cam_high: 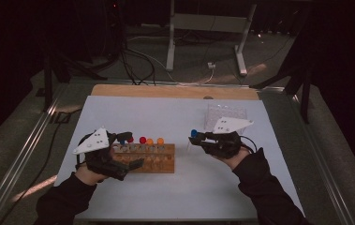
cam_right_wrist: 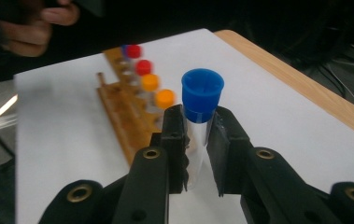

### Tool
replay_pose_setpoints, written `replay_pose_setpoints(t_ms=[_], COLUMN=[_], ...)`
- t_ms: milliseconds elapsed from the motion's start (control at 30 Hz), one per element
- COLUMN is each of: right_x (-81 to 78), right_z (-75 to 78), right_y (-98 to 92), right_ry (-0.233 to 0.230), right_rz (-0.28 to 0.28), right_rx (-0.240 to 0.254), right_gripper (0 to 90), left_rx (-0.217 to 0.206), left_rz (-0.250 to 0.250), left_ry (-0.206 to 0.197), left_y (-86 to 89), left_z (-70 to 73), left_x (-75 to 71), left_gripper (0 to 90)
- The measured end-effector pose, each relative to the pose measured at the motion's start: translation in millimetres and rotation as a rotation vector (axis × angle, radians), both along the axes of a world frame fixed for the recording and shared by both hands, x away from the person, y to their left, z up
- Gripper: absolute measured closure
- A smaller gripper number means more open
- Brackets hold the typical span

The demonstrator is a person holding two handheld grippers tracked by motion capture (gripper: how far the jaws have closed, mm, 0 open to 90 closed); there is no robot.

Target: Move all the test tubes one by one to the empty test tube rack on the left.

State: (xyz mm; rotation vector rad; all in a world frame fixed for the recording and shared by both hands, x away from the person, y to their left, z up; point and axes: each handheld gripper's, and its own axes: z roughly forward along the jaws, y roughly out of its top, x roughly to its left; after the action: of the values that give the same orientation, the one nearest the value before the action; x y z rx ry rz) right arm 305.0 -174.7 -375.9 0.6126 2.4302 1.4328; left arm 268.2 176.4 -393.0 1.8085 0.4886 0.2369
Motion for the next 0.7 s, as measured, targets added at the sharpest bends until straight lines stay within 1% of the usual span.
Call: replay_pose_setpoints(t_ms=[33,133,167,200,233,300,333,400,467,567,700], right_x=[-2.7,-8.9,-10.0,-11.1,-12.1,-13.9,-14.7,-15.8,-17.4,-18.7,-19.8], right_z=[0.7,0.4,-0.4,-1.4,-2.5,-4.5,-5.3,-7.1,-8.9,-12.0,-14.7], right_y=[3.3,14.0,17.4,20.8,24.2,30.3,33.3,39.0,44.6,51.0,56.7], right_ry=[-0.001,0.000,0.003,0.004,0.005,0.013,0.011,0.017,0.016,0.024,0.034], right_rz=[0.014,0.056,0.068,0.077,0.087,0.108,0.118,0.134,0.151,0.171,0.188], right_rx=[0.000,-0.005,-0.006,-0.011,-0.015,-0.017,-0.022,-0.024,-0.037,-0.041,-0.040], right_gripper=[77.6,77.6,77.6,77.6,77.6,77.6,77.6,77.6,77.6,77.6,77.6], left_rx=[0.006,0.009,0.006,0.011,0.008,0.006,0.004,0.008,0.005,0.009,0.024], left_rz=[0.000,-0.021,-0.031,-0.030,-0.036,-0.036,-0.047,-0.047,-0.049,-0.052,-0.059], left_ry=[-0.006,-0.004,-0.002,-0.003,-0.004,-0.007,-0.006,-0.008,-0.013,-0.022,-0.036], left_y=[-3.0,-10.7,-12.8,-15.3,-17.3,-21.4,-23.1,-26.2,-28.3,-31.0,-35.1], left_z=[0.4,1.2,1.4,1.6,1.7,2.3,2.6,3.3,4.4,5.9,5.3], left_x=[-0.6,-1.6,-1.9,-1.9,-2.0,-2.1,-1.9,-1.7,-2.0,-2.5,-2.7], left_gripper=[4.8,6.0,7.2,8.3,9.6,15.2,16.2,17.2,21.1,27.3,39.8])
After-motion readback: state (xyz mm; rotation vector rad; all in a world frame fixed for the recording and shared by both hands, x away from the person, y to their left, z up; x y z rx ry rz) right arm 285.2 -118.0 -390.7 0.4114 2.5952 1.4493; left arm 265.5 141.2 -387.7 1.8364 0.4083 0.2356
